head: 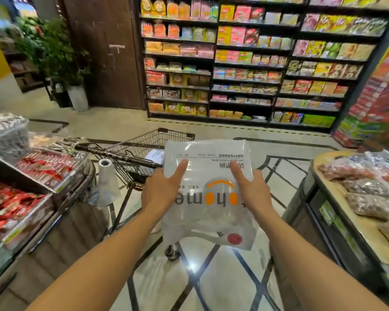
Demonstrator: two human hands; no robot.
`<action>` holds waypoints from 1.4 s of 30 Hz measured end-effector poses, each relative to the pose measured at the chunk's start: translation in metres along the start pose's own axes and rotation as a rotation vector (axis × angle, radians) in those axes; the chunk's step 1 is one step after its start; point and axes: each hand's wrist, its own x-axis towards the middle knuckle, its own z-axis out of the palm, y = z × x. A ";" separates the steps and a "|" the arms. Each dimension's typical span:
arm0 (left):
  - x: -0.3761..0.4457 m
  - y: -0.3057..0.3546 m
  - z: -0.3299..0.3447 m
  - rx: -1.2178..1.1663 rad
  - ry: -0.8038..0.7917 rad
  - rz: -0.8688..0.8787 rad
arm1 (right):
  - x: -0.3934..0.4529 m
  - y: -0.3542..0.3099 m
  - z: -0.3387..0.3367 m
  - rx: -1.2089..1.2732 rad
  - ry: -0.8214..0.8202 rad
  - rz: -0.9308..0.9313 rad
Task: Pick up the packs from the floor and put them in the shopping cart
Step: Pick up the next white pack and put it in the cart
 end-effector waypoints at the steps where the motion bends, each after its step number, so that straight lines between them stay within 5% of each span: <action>1: 0.019 0.005 0.011 0.011 0.004 -0.007 | 0.025 0.003 0.005 -0.011 -0.004 0.008; 14: 0.236 0.040 0.096 0.017 0.119 -0.140 | 0.296 -0.012 0.072 -0.034 -0.171 -0.029; 27: 0.463 -0.007 0.148 0.022 0.223 -0.256 | 0.505 -0.027 0.206 -0.069 -0.325 -0.020; 42: 0.592 -0.098 0.150 -0.141 0.488 -0.726 | 0.651 -0.044 0.409 -0.216 -0.768 -0.114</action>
